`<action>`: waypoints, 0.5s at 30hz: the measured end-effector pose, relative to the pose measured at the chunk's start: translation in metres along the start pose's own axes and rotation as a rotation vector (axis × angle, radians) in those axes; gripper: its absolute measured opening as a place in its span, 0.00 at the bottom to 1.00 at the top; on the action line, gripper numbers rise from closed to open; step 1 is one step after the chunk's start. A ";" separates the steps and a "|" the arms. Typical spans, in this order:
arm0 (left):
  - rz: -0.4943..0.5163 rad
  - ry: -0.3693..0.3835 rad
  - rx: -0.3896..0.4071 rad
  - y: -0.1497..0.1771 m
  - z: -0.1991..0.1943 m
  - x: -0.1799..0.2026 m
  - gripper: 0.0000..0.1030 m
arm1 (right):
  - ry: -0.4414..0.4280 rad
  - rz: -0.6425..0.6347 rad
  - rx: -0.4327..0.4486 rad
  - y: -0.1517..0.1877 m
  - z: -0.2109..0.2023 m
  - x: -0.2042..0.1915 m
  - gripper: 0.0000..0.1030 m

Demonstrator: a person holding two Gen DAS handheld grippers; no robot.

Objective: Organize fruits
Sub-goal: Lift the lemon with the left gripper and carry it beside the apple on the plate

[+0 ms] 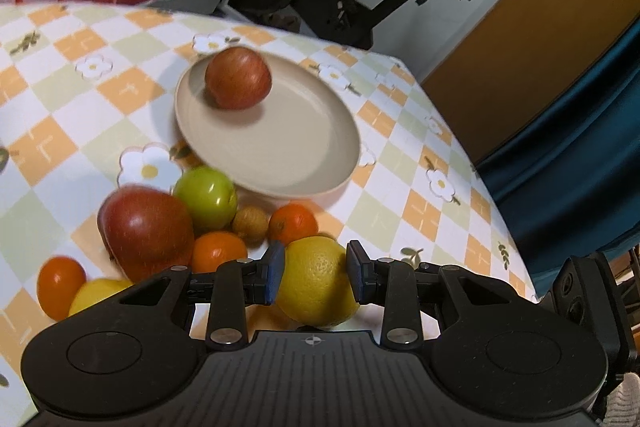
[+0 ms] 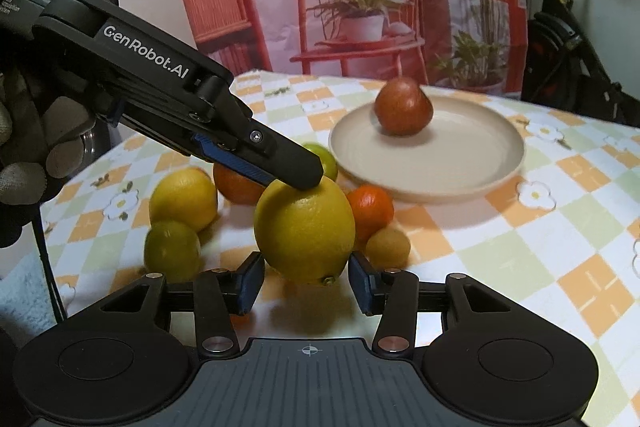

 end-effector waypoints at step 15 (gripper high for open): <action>0.041 -0.021 0.107 -0.066 -0.018 0.009 0.35 | -0.001 -0.070 0.063 -0.077 0.014 0.016 0.42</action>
Point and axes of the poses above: each gripper's, at about its wrist camera, not at the fingertips, and z roughly the way its jaws point, x to its right, y to its underside, the point moved 9 cm from there along z, roughly the way its jaws point, and after that the axes turned 11 degrees about y, right-handed, at the moved point
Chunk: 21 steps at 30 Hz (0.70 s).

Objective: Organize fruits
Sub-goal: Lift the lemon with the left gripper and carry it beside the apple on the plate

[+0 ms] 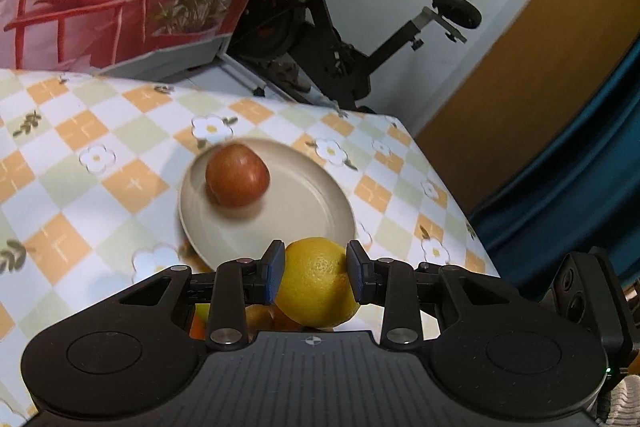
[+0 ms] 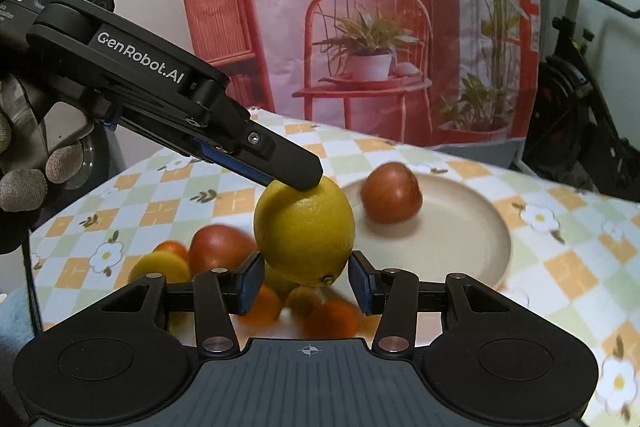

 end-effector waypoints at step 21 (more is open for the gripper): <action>-0.083 -0.098 -0.057 -0.027 0.050 -0.076 0.35 | -0.039 0.008 -0.158 -0.005 0.108 0.012 0.42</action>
Point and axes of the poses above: each gripper's, at about its wrist camera, not at the fingertips, and z roughly the way its jaws point, x to its right, y to its underside, the point moved 9 cm from there along z, roughly the way its jaws point, and after that the axes turned 11 degrees about y, right-handed, at the moved point
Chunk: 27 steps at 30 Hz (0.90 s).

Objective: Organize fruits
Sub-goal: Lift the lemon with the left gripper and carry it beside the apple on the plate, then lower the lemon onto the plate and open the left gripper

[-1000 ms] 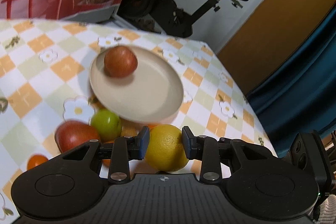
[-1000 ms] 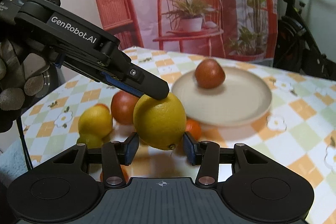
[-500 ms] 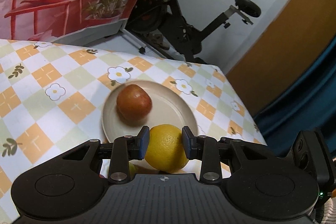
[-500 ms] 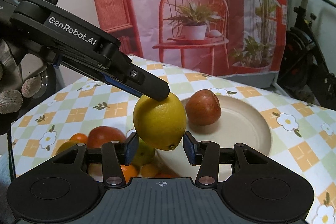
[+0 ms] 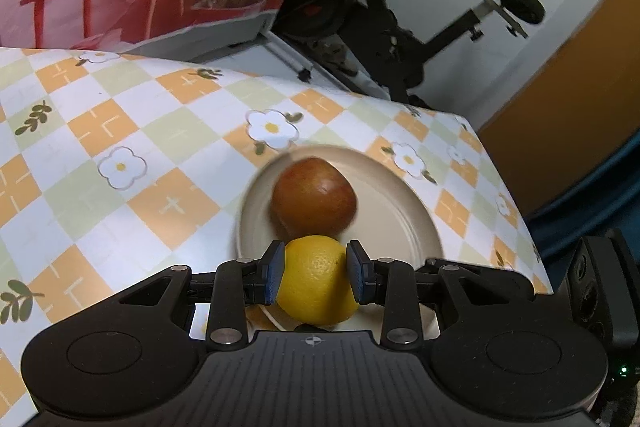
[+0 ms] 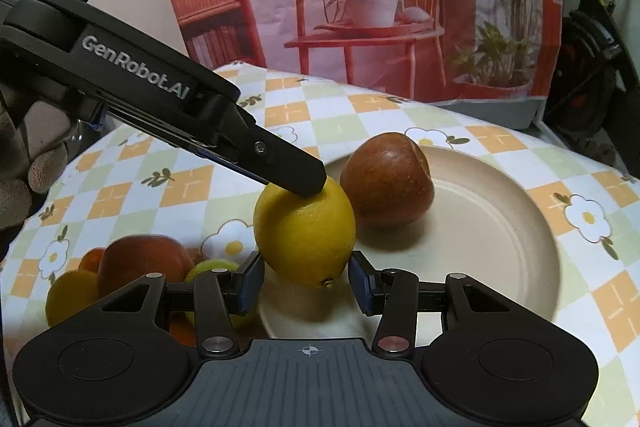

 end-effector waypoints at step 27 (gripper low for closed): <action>0.091 -0.131 0.023 -0.015 0.008 -0.009 0.35 | 0.061 0.099 0.032 0.002 -0.003 0.019 0.46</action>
Point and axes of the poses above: each gripper's, at about its wrist camera, not at the fingertips, and z roughly the way its jaws point, x to its right, y to its underside, the point moved 9 cm from there along z, roughly the way its jaws point, and after that the axes turned 11 degrees about y, right-handed, at the moved point
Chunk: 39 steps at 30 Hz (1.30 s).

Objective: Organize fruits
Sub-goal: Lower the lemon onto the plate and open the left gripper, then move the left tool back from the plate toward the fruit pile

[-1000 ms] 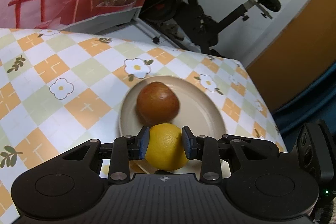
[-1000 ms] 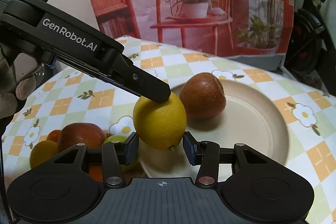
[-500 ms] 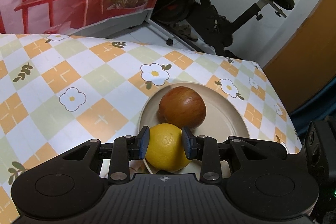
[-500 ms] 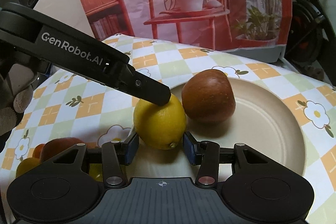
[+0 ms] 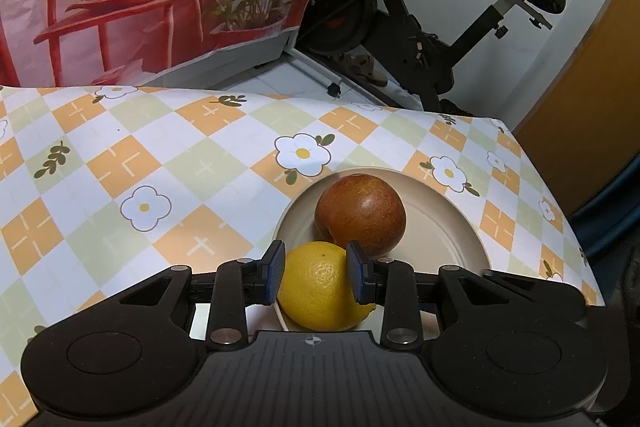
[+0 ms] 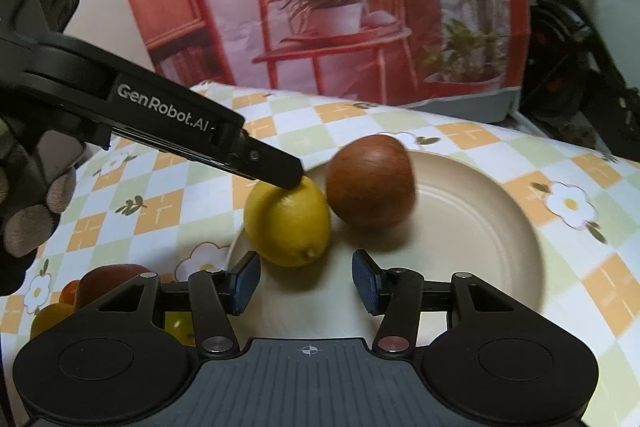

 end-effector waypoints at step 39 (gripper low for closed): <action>0.013 -0.174 0.287 0.072 -0.145 0.011 0.34 | 0.099 0.030 0.186 0.094 -0.101 0.007 0.47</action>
Point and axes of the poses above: each gripper's, at about its wrist camera, not at the fingertips, and z roughly the way its jaws point, x to its right, y to its underside, the point moved 9 cm from there along z, roughly the way its jaws point, and after that the axes turned 11 degrees about y, right-handed, at the moved point
